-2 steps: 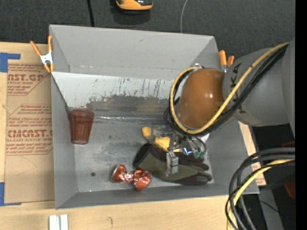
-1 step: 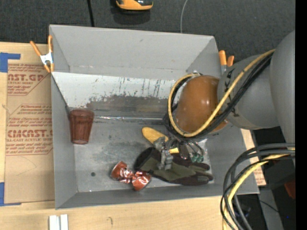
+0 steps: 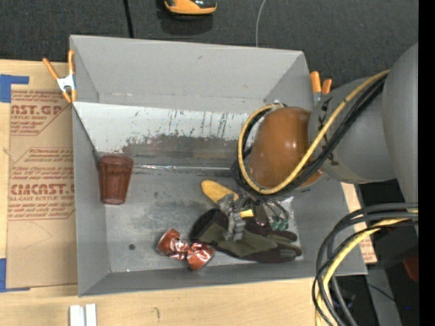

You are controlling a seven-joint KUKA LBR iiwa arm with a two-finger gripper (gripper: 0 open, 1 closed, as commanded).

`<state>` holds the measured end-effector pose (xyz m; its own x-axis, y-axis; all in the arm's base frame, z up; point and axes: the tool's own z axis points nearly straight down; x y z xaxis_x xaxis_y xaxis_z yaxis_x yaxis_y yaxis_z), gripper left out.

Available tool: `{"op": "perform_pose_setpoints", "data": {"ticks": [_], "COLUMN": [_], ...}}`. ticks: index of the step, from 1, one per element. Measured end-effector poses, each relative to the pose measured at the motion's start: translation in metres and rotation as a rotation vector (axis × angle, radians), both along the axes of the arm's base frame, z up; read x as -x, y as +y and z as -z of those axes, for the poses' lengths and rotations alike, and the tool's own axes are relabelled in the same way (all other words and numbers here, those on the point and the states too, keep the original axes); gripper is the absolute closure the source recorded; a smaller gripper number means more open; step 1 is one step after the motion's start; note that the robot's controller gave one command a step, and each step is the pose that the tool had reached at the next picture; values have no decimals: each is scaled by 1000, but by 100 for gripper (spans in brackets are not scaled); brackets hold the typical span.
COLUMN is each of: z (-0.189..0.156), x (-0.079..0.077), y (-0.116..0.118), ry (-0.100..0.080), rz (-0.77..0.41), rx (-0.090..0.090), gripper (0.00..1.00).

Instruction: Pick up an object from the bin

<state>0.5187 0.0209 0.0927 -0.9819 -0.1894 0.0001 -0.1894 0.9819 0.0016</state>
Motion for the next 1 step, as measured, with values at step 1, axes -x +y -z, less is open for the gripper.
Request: {"op": "perform_pose_setpoints", "data": {"ticks": [1], "z": [-142], "x": [-9], "y": [12], "ry": [-4], "rz": [-20], "rx": [1], "gripper": [100]}}
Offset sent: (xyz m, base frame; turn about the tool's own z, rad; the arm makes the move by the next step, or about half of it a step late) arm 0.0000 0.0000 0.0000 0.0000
